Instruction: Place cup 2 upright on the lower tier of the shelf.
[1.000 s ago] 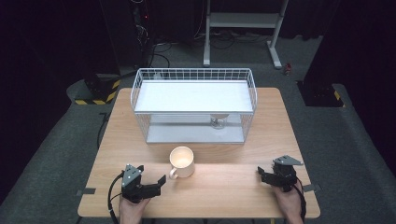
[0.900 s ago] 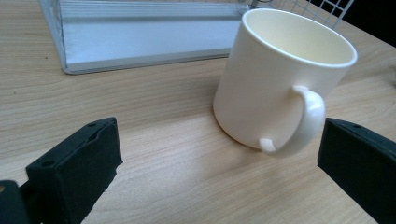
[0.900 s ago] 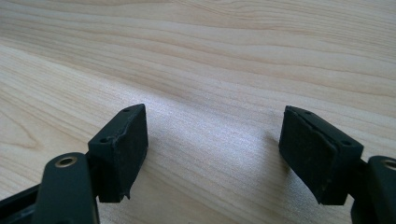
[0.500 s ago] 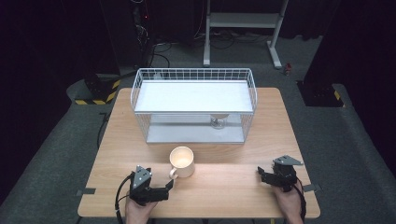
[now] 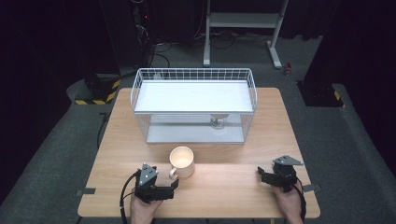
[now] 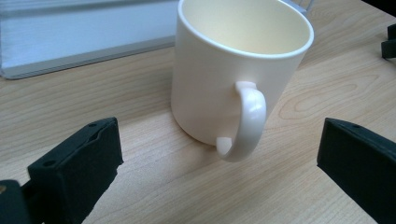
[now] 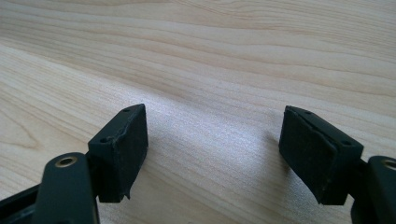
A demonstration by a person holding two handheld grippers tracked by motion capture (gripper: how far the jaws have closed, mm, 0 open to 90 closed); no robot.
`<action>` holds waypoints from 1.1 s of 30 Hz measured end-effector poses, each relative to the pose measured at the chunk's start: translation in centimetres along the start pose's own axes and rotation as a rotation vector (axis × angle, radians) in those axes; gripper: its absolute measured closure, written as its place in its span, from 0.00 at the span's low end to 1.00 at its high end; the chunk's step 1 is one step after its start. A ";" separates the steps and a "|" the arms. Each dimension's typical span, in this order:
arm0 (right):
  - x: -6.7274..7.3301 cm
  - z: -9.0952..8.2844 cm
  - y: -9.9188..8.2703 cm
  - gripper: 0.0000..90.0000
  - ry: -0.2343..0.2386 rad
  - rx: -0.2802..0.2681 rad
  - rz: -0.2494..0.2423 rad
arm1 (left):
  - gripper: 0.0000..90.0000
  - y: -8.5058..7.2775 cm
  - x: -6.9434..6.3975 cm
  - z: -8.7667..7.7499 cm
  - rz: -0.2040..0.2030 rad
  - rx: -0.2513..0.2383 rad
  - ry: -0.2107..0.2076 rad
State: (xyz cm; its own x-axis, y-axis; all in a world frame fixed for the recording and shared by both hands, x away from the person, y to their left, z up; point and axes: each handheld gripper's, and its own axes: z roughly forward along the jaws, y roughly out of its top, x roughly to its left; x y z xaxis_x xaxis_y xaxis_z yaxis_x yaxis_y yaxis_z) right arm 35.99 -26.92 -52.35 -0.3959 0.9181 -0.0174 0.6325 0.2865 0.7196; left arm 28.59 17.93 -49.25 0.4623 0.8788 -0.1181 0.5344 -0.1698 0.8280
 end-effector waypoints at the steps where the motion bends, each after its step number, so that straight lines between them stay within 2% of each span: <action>1: 0.0 0.0 0.0 0.27 0.000 0.000 0.000 | 0.00 0.0 0.0 0.1 0.006 0.003 0.001; 33: 0.0 0.0 0.0 0.27 0.000 0.000 0.001 | 0.01 2.2 -1.4 4.3 0.074 0.063 0.019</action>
State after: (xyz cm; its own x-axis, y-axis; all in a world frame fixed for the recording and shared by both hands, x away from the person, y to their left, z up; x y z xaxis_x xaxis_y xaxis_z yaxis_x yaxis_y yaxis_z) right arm 35.96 -26.91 -52.35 -0.3951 0.9185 -0.0170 0.6329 0.2856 0.7196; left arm 32.16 14.41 -49.58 0.4890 0.8710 -0.0469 0.5430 -0.2618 0.7979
